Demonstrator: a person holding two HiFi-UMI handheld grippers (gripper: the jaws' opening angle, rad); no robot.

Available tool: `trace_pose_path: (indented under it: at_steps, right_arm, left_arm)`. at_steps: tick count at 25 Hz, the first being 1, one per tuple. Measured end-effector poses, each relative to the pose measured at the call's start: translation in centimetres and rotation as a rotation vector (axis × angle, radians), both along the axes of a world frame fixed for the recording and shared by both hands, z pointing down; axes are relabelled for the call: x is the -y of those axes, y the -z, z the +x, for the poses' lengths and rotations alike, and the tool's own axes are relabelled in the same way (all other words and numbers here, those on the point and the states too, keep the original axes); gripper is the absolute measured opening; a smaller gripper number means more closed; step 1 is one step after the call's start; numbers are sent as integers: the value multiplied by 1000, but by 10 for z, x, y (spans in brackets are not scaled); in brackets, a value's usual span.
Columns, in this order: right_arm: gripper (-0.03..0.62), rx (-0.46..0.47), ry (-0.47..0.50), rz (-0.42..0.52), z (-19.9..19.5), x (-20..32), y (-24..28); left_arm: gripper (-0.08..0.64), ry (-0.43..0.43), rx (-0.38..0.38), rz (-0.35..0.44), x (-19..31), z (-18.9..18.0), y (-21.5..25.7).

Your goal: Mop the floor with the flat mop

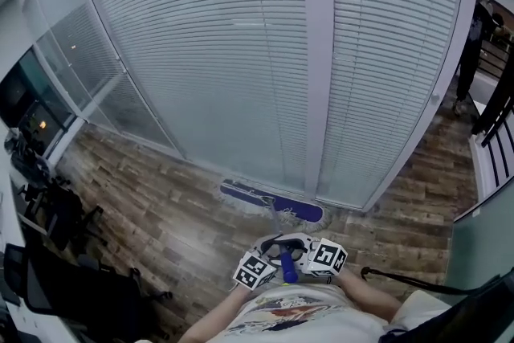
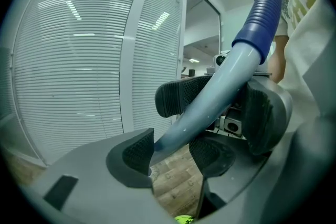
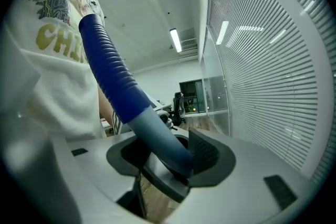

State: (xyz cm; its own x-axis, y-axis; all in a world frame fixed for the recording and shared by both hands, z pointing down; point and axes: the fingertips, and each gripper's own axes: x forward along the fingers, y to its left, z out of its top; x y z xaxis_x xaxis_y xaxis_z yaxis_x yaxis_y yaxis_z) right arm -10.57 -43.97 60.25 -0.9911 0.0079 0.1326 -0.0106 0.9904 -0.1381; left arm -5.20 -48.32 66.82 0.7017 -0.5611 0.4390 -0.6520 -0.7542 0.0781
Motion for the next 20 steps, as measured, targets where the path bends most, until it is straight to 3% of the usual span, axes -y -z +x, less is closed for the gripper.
trace_pose_path:
  at_steps: [11, 20]
  right_arm:
    - [204, -24, -31, -4, -3, -25, -1]
    - [202, -98, -14, 17, -34, -114, -9]
  left_arm:
    - [186, 23, 15, -5, -25, -5, -2]
    - [185, 73, -17, -15, -113, -37, -7]
